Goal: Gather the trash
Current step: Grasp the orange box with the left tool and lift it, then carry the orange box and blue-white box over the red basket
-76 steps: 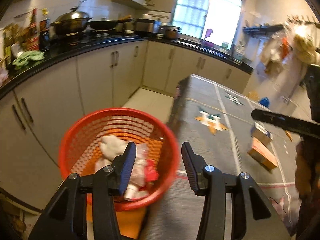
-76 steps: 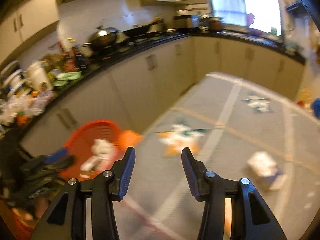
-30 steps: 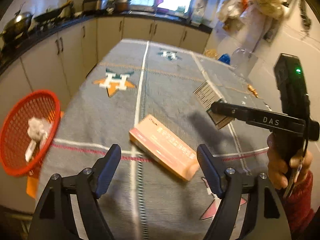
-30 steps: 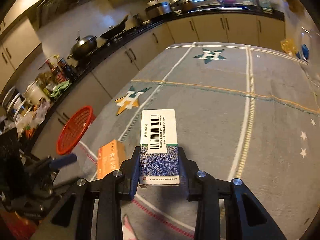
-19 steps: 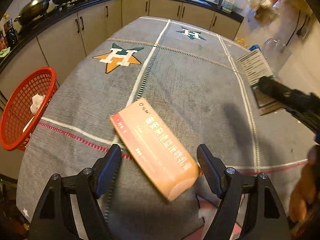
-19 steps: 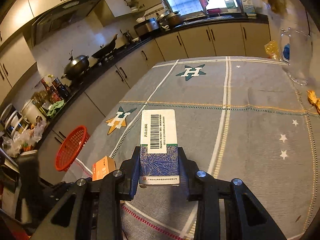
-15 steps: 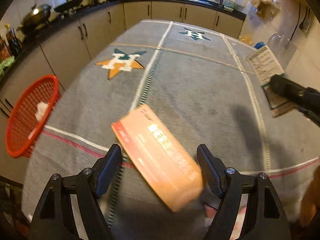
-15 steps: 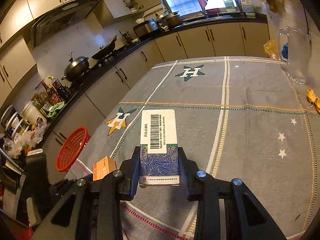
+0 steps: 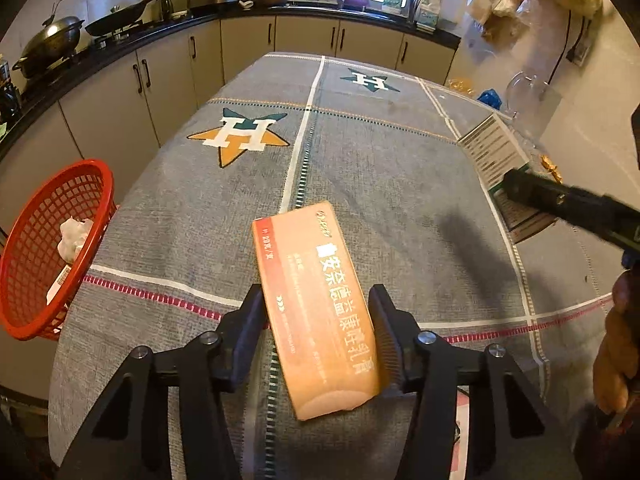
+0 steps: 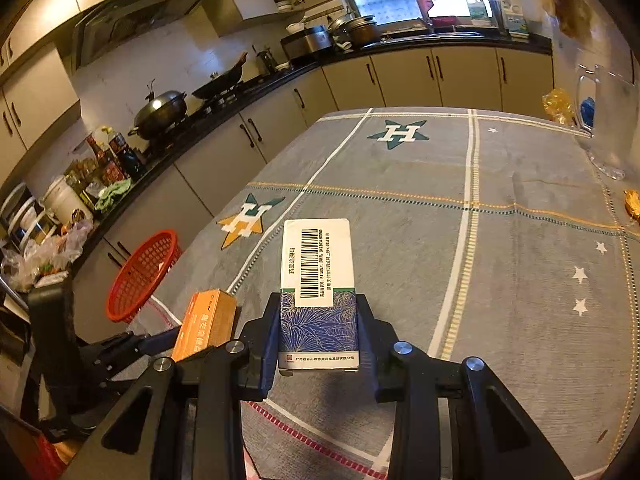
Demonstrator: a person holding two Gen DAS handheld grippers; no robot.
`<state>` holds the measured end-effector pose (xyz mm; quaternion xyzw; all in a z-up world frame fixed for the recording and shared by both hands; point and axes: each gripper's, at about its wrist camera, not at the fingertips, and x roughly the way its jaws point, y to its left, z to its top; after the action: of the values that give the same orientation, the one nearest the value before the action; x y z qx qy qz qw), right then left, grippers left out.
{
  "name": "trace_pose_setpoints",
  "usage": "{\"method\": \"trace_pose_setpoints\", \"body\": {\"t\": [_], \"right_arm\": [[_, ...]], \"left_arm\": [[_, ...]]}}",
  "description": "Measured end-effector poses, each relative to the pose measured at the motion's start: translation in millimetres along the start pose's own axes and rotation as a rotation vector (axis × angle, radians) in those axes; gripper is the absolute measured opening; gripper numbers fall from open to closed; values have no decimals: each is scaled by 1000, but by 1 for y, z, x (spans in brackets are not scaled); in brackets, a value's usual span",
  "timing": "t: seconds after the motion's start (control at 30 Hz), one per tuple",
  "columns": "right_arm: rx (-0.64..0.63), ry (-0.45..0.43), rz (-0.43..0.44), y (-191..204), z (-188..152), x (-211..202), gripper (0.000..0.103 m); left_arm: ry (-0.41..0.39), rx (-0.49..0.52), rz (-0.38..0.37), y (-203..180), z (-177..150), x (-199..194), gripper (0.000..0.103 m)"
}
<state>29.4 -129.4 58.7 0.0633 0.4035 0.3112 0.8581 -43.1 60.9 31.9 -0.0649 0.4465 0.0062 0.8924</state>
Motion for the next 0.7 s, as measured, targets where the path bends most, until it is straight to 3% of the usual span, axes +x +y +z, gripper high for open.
{"method": "trace_pose_setpoints", "body": {"t": [0.43,0.7], "right_arm": [[-39,15,-5,9,-4,7,37],[-68,12,-6,17,-7,7,37]], "left_arm": [[38,5,24,-2,1,9,49],[0,21,43,-4,-2,3,48]]}}
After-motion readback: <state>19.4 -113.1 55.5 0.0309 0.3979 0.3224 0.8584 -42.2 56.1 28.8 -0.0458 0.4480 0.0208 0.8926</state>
